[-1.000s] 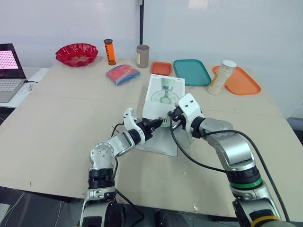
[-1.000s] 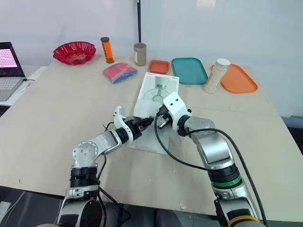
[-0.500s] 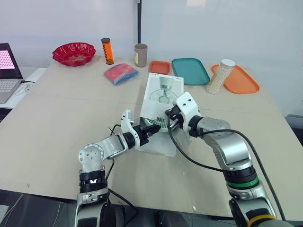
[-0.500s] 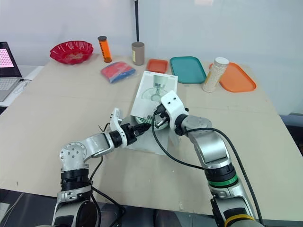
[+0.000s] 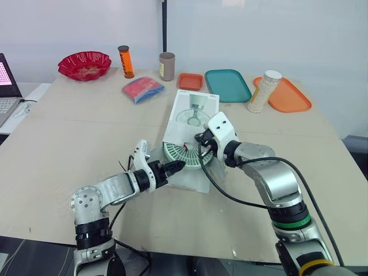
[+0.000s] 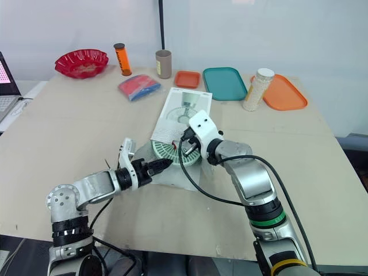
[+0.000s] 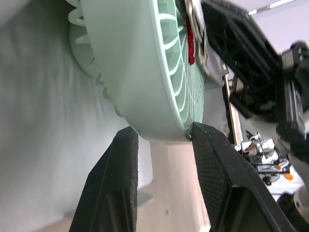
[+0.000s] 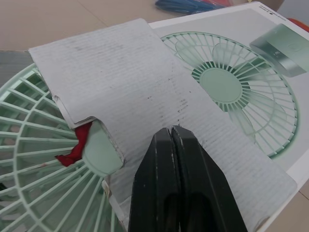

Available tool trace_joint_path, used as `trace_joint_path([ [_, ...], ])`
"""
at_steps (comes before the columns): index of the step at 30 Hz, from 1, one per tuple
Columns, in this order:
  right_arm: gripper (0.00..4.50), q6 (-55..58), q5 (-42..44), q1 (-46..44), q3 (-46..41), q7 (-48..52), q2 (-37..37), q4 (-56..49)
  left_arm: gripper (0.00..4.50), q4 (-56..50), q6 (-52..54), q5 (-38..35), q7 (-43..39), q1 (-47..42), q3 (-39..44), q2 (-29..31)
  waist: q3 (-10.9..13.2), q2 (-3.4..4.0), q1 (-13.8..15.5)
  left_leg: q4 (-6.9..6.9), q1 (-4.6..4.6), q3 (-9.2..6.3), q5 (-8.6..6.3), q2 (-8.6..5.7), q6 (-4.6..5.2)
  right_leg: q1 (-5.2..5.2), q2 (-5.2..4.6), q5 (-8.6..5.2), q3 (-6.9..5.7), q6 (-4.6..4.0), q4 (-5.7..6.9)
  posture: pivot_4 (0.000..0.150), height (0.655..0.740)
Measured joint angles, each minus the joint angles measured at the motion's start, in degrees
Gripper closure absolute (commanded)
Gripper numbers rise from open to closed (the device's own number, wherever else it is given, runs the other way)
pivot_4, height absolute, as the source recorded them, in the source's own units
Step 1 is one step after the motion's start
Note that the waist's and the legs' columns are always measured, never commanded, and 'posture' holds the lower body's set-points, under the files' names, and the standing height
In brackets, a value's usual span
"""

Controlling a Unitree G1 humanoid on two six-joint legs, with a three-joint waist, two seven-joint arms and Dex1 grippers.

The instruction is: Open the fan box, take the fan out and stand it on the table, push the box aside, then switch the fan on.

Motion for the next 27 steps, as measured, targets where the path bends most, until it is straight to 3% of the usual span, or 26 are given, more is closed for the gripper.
trace_joint_path([
  [5, 4.5, -0.2, 0.0, -0.1, 0.2, 0.1, 0.0, 0.0, 3.09, -1.6, -5.9, -10.1, 5.5, 2.7, -5.6, 6.5, 0.0, 0.0, 0.0, 0.0, 0.0, 0.0, 0.0, 0.01, 0.0, 0.0, 0.0, 0.04, -0.01, -0.07, 0.0, 0.15, 0.74],
  [9, 4.5, -0.4, 0.0, -0.1, 0.3, 0.1, 0.0, 0.1, 3.09, -2.6, -10.1, -13.1, 6.8, 3.3, -9.4, 10.2, 0.0, 0.0, 0.0, 0.0, 0.0, 0.0, 0.0, 0.01, 0.0, -0.01, 0.02, 0.07, -0.01, -0.14, 0.0, 0.15, 0.74],
  [10, 4.5, -0.4, 0.0, -0.1, 0.4, 0.1, 0.0, 0.1, 2.27, -2.8, -11.6, -14.0, 6.9, 3.5, -10.6, 11.5, 0.0, 0.0, 0.0, 0.0, 0.0, 0.01, 0.0, 0.01, 0.0, -0.02, 0.02, 0.06, 0.0, -0.14, 0.0, 0.15, 0.74],
  [13, 4.5, -0.6, 0.0, -0.1, 0.8, 0.1, 0.0, 0.1, 1.82, -3.9, -13.5, -14.8, 7.3, 4.3, -12.2, 14.0, 0.0, 0.01, 0.0, -0.01, 0.0, 0.01, 0.0, 0.0, 0.0, -0.02, 0.01, 0.06, 0.0, -0.14, 0.0, 0.15, 0.74],
  [14, 4.5, -0.6, -0.1, 0.0, 0.8, 0.0, 0.0, 0.2, 1.3, -4.3, -14.2, -15.2, 7.3, 4.6, -12.7, 15.0, 0.0, 0.01, 0.0, 0.0, 0.0, 0.01, 0.0, 0.01, 0.0, -0.01, 0.01, 0.06, -0.01, -0.14, 0.0, 0.15, 0.74],
  [17, 4.5, -0.7, -0.2, 0.0, 0.7, 0.0, -0.2, 0.3, 0.33, -4.4, -15.6, -16.0, 7.4, 5.4, -13.7, 17.1, 0.0, 0.02, 0.1, 0.0, 0.0, 0.01, 0.0, 0.0, 0.0, -0.01, -0.01, 0.04, -0.02, -0.11, 0.0, 0.15, 0.74],
  [27, 4.5, -1.5, -0.2, 0.0, 0.5, 0.4, -0.6, 0.9, 0.33, -7.0, -21.5, -18.1, 3.6, 8.9, -11.1, 25.0, 0.0, 0.03, 0.2, -0.01, 0.0, 0.01, 0.0, 0.01, -0.01, -0.03, -0.02, 0.04, -0.03, -0.11, 0.0, 0.15, 0.74],
])
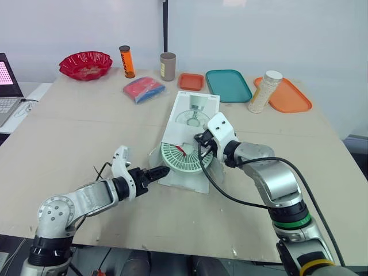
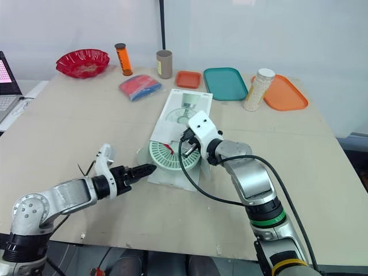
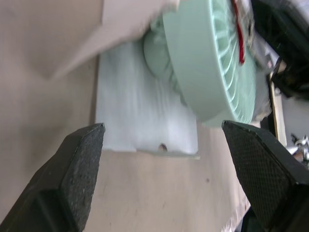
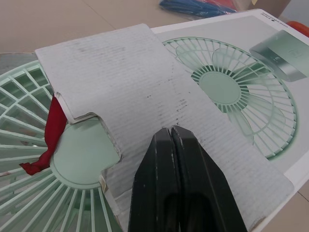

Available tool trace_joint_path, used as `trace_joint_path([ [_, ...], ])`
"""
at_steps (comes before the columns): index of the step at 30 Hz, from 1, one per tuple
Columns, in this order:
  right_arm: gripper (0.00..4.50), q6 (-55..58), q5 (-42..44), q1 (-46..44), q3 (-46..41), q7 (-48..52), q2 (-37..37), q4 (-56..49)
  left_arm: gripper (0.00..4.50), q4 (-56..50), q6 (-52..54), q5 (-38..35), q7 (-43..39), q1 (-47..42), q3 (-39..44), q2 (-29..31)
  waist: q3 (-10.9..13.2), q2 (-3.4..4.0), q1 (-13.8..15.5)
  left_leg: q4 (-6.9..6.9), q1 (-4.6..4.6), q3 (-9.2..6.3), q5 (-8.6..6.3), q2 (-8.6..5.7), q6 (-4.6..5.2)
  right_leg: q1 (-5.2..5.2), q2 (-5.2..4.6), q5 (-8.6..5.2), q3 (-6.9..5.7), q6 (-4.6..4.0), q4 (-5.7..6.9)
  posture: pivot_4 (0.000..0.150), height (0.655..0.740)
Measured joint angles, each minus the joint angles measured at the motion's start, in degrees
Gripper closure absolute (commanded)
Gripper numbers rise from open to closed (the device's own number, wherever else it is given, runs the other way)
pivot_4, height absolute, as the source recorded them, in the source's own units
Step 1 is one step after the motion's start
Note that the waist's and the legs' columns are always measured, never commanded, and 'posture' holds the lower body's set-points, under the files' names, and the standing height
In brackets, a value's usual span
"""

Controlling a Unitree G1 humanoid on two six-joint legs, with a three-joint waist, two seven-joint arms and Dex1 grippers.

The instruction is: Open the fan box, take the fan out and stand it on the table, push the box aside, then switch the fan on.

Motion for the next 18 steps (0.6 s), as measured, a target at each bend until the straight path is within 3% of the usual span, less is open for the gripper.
trace_joint_path([
  [6, 4.5, -0.6, 0.0, -0.1, 0.0, 0.4, -0.1, 0.6, 0.33, -0.3, -3.1, -0.2, -1.7, -0.1, -1.0, 0.0, 0.0, 0.0, 0.1, 0.0, 0.0, 0.01, 0.0, 0.0, 0.0, 0.0, 0.0, -0.01, 0.01, 0.03, 0.0, 0.15, 0.74],
  [18, 4.5, -1.1, 0.0, -0.5, 0.0, 0.8, -0.2, 1.3, 0.33, 6.6, -5.8, 13.7, -6.4, -6.7, -6.4, -8.3, 0.0, 0.0, 0.1, 0.01, 0.0, 0.02, 0.0, -0.03, 0.0, 0.01, 0.01, 0.0, 0.0, 0.01, 0.0, 0.15, 0.74],
])
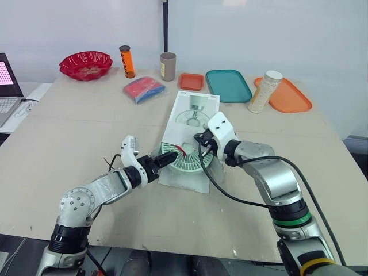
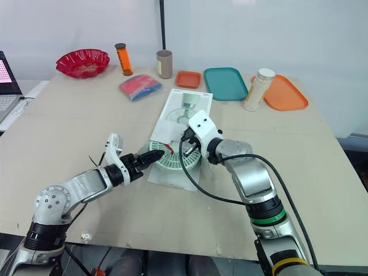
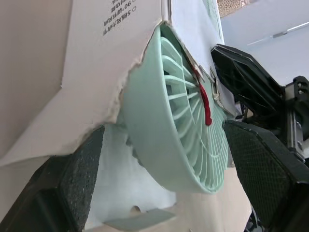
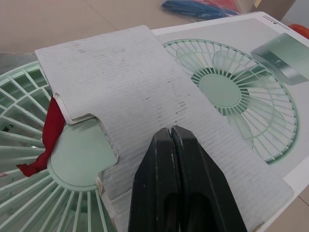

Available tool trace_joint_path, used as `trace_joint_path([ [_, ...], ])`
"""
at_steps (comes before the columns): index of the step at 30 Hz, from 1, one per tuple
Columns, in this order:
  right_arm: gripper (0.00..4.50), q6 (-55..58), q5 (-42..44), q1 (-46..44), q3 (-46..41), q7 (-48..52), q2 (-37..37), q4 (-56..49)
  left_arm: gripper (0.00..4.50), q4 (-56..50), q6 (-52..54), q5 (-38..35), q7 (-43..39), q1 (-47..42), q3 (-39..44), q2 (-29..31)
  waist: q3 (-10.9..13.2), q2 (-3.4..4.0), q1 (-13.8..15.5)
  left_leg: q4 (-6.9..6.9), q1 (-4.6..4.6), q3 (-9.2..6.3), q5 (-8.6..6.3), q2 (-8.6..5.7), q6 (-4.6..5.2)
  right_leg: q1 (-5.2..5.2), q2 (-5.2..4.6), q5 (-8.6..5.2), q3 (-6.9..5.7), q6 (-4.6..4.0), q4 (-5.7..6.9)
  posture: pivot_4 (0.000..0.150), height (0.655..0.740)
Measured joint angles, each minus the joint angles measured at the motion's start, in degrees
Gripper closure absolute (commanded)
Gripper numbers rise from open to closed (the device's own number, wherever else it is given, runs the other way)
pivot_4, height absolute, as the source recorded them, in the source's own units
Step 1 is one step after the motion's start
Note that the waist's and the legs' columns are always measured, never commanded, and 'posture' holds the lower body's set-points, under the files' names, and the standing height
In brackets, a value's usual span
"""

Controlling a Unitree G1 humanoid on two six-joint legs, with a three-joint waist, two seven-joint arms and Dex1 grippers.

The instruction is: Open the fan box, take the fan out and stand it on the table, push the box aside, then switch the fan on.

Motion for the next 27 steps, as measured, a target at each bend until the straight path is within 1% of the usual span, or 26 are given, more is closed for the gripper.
trace_joint_path([
  [6, 4.5, 0.0, 0.0, 0.0, 0.0, 0.0, 0.0, -0.1, 0.33, 0.8, 0.2, 1.6, 0.2, 0.0, 0.0, -2.2, 0.0, -0.01, 0.0, 0.0, 0.0, 0.0, 0.0, 0.0, 0.0, 0.0, 0.0, 0.0, 0.0, 0.01, 0.0, 0.15, 0.74],
  [7, 4.5, 0.0, 0.0, 0.0, 0.0, 0.0, 0.0, 0.0, 0.55, 0.8, 0.2, 1.6, 0.3, 0.0, 0.1, -2.5, 0.0, -0.01, 0.0, 0.0, 0.0, 0.0, 0.0, 0.0, 0.0, 0.0, -0.01, 0.0, 0.01, 0.01, 0.0, 0.15, 0.74],
  [9, 4.5, 0.0, 0.0, 0.0, 0.0, 0.0, 0.0, 0.0, 1.16, 1.3, 0.0, 1.5, 0.8, 0.0, 0.4, -3.8, 0.0, -0.01, 0.0, 0.01, 0.0, -0.01, 0.0, 0.0, 0.0, 0.0, 0.0, -0.01, 0.0, 0.02, 0.0, 0.15, 0.74],
  [11, 4.5, 0.0, 0.0, 0.0, 0.0, 0.0, 0.0, 0.0, 1.43, 1.3, 0.0, 1.4, 0.9, 0.0, 0.9, -5.1, 0.0, -0.01, 0.0, 0.01, 0.0, -0.01, 0.0, 0.0, 0.0, 0.01, 0.0, 0.0, -0.01, 0.01, 0.0, 0.15, 0.74],
  [12, 4.5, 0.1, 0.0, 0.0, 0.0, -0.1, 0.0, 0.1, 1.96, 1.3, -0.1, 0.8, 1.1, 0.2, 1.3, -5.6, 0.0, -0.01, 0.0, 0.01, 0.0, -0.01, 0.0, 0.0, 0.0, 0.01, 0.0, -0.01, -0.01, 0.02, 0.0, 0.15, 0.74],
  [13, 4.5, 0.1, 0.0, 0.0, 0.0, -0.1, 0.0, 0.1, 2.02, 1.4, -0.1, 0.7, 1.1, 0.3, 1.5, -5.7, 0.0, -0.01, 0.0, 0.01, 0.0, -0.01, 0.0, 0.01, 0.0, 0.01, 0.0, -0.01, 0.0, 0.02, 0.0, 0.15, 0.74],
  [14, 4.5, 0.1, -0.1, 0.0, -0.1, -0.1, 0.0, 0.1, 2.45, 1.3, 0.0, -0.2, 1.0, 0.7, 1.7, -5.8, 0.0, -0.01, 0.0, 0.01, 0.0, -0.01, 0.0, 0.01, 0.0, 0.01, 0.01, -0.01, 0.0, 0.03, 0.0, 0.15, 0.74],
  [15, 4.5, 0.1, -0.2, 0.0, -0.1, -0.1, 0.0, 0.1, 2.55, 1.3, 0.0, -0.3, 1.0, 0.7, 1.8, -5.9, 0.0, -0.02, 0.0, 0.02, 0.0, -0.01, 0.0, 0.01, 0.0, 0.02, 0.0, -0.01, -0.01, 0.03, 0.0, 0.15, 0.74],
  [17, 4.5, 0.2, -0.3, -0.1, -0.1, -0.2, 0.0, 0.1, 2.72, 1.2, 0.0, -0.8, 1.1, 0.9, 1.8, -5.9, 0.0, -0.05, -0.1, 0.02, 0.01, -0.01, 0.0, 0.02, 0.0, 0.02, 0.02, -0.01, 0.0, 0.04, 0.0, 0.15, 0.74],
  [24, 4.5, 3.6, -0.2, -2.2, -0.2, -1.2, 1.5, 0.3, 2.72, -1.1, 0.2, -4.6, 2.9, 3.0, 2.5, -4.2, 0.0, -0.04, -0.7, 0.0, 0.01, -0.01, 0.0, 0.07, 0.0, -0.01, 0.06, 0.01, 0.01, -0.01, 0.0, 0.15, 0.74],
  [27, 4.5, 5.4, -0.3, -3.5, -0.1, -2.3, 2.4, 0.9, 2.72, -4.6, 0.0, -8.2, 4.7, 6.3, 2.6, -1.9, 0.0, -0.05, -0.7, -0.01, 0.0, 0.02, 0.0, 0.12, 0.0, -0.03, 0.08, 0.01, 0.04, -0.03, 0.0, 0.15, 0.74],
])
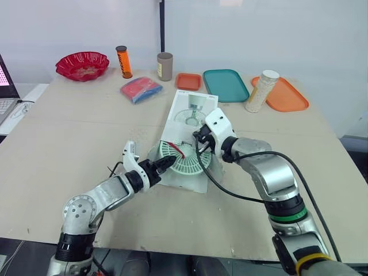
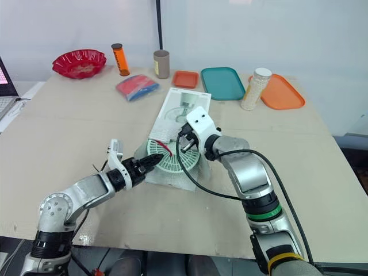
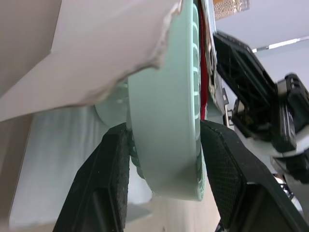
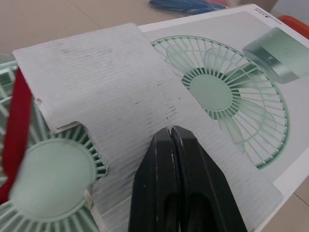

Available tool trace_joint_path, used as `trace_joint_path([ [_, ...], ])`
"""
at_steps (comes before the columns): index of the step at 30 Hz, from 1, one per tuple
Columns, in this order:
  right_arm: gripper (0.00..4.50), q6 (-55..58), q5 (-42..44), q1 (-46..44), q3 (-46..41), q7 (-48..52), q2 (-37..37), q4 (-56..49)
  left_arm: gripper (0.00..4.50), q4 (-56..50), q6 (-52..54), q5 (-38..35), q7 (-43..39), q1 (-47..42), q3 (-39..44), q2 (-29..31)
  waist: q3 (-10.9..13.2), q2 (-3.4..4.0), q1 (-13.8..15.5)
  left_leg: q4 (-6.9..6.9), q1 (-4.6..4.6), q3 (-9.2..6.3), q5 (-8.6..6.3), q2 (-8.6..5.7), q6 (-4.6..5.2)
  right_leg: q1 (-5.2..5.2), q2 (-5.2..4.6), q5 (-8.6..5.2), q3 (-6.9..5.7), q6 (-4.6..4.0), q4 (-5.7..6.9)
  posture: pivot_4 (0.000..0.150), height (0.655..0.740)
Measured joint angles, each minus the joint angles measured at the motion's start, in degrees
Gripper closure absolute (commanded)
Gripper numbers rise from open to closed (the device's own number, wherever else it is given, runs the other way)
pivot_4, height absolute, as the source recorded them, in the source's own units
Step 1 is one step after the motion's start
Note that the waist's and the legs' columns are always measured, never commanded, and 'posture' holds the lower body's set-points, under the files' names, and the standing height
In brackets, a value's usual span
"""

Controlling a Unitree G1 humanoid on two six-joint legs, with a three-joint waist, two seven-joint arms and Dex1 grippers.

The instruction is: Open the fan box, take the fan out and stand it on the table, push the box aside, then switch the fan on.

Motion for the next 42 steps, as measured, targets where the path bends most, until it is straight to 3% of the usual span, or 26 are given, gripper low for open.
trace_joint_path([
  [10, 4.5, 1.9, -0.2, -1.5, 0.1, -1.6, 0.5, 1.6, 2.72, -7.7, -2.8, -7.8, 4.0, 7.4, 0.0, 5.6, 0.0, 0.0, 0.1, 0.01, 0.0, 0.01, 0.0, 0.03, 0.0, 0.0, 0.0, 0.01, -0.02, -0.02, 0.0, 0.15, 0.74],
  [15, 4.5, 2.7, -0.2, -2.5, 0.7, -2.4, 0.8, 1.7, 2.72, -14.8, -5.7, -12.7, 5.2, 15.6, 1.0, 10.3, 0.0, 0.01, 0.1, -0.03, 0.0, 0.09, -0.02, 0.16, 0.02, -0.07, 0.08, 0.03, 0.03, -0.19, 0.0, 0.15, 0.74],
  [22, 4.5, 3.3, -0.2, -2.6, 1.4, -2.6, 0.7, 1.0, 2.72, -22.1, -9.4, -13.2, 2.7, 26.3, 1.9, 13.4, 0.0, 0.02, 0.0, -0.08, 0.04, 0.21, -0.07, 0.26, -0.02, -0.14, 0.14, -0.04, 0.12, -0.32, 0.0, 0.15, 0.74],
  [28, 4.5, 4.2, -0.2, -2.6, 1.6, -2.7, 0.7, 0.2, 2.72, -25.2, -12.3, -13.2, 1.5, 30.4, 1.1, 15.3, 0.0, 0.03, 0.0, -0.13, 0.04, 0.4, -0.14, 0.35, -0.04, -0.24, 0.21, -0.09, 0.26, -0.37, 0.0, 0.15, 0.74],
  [42, 4.5, 6.2, -0.2, -2.9, 1.8, -3.8, 0.9, -0.9, 2.72, -25.9, -14.8, -13.2, -0.5, 32.0, 1.1, 19.5, 0.0, 0.03, 0.0, -0.16, 0.05, 0.58, -0.18, 0.43, -0.05, -0.35, 0.28, -0.13, 0.43, -0.35, 0.0, 0.15, 0.74],
])
